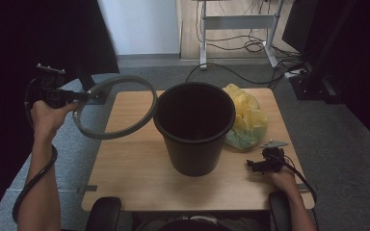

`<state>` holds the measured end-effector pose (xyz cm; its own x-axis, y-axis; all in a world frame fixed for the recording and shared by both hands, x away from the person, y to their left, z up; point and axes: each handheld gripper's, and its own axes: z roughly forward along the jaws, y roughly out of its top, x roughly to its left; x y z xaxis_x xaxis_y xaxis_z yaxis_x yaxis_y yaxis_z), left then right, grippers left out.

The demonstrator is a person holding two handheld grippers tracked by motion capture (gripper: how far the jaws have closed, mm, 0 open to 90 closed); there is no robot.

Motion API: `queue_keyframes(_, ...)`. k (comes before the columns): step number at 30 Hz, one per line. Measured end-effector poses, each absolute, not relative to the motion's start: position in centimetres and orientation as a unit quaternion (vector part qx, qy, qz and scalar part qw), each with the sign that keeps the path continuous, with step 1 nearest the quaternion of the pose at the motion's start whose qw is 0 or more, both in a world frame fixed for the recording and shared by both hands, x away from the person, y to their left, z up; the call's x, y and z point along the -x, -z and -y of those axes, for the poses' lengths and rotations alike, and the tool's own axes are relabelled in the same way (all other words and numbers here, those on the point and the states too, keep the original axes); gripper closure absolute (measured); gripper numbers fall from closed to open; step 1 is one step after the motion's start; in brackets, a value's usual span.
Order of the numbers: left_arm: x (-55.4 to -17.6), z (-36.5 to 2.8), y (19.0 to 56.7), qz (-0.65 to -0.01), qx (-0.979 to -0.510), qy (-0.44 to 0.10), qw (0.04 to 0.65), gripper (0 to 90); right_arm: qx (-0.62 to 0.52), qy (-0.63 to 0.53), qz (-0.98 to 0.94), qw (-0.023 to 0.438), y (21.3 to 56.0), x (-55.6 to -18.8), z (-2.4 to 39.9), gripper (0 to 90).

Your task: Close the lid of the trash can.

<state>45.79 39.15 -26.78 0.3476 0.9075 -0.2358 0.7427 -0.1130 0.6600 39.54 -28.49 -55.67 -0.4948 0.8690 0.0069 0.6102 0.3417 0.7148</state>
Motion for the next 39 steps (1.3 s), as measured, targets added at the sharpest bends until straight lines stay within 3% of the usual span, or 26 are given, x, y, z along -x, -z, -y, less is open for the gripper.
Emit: queue_keyframes(39,-49.1,-28.9,26.8,-0.488,-0.784,-0.085,0.374,78.3,-0.464,-0.337,-0.796,0.193,55.7,-39.5,28.5,0.0)
